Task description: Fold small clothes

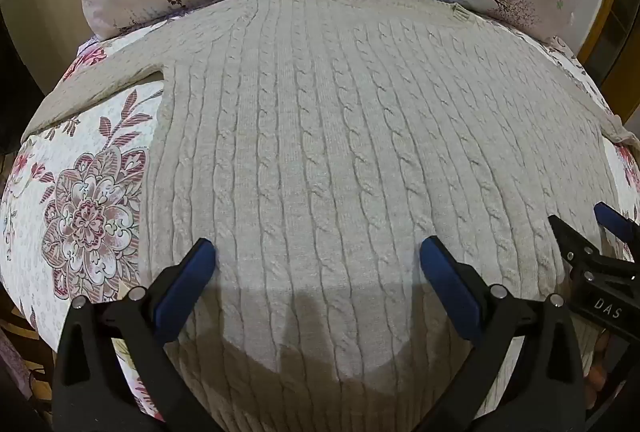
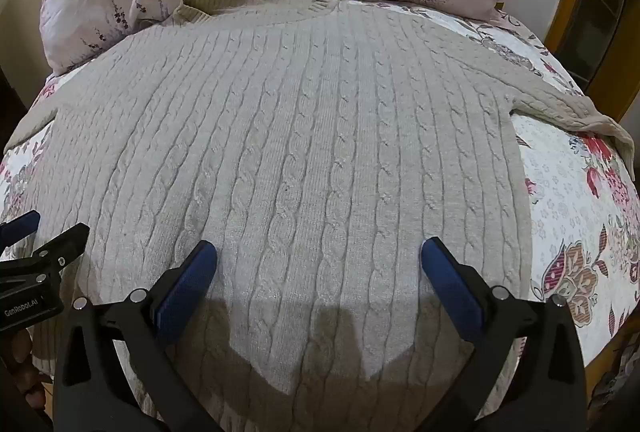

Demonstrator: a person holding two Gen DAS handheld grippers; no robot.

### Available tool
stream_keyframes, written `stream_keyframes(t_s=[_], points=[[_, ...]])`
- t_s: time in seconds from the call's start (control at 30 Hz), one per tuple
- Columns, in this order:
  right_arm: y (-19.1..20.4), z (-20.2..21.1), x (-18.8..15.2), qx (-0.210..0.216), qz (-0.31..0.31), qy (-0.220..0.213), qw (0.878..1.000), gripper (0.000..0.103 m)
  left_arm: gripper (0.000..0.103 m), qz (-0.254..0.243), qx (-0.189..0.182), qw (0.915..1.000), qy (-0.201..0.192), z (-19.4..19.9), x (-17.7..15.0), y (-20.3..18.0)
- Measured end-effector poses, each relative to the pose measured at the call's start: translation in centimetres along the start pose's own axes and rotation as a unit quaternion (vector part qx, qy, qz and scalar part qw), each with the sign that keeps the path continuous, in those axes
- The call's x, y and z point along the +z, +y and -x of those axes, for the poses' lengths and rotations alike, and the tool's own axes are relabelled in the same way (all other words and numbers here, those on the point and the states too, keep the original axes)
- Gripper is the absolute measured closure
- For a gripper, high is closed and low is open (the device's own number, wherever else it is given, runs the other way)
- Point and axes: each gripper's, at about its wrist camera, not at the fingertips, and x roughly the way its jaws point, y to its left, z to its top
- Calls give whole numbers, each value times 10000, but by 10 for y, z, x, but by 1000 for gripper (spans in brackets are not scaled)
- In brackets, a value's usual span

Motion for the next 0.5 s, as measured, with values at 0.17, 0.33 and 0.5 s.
stream_keyframes(t_s=[0.17, 0.33, 0.5], points=[[-1, 0, -1, 11, -7, 0, 10000, 1, 2, -12, 18, 10000, 7, 0, 0, 0], [-1, -1, -2, 11, -1, 2, 10000, 1, 2, -12, 20, 10000, 8, 0, 0, 0], [-1, -1, -2, 10, -1, -1, 10000, 1, 2, -14, 21, 10000, 8, 0, 0, 0]])
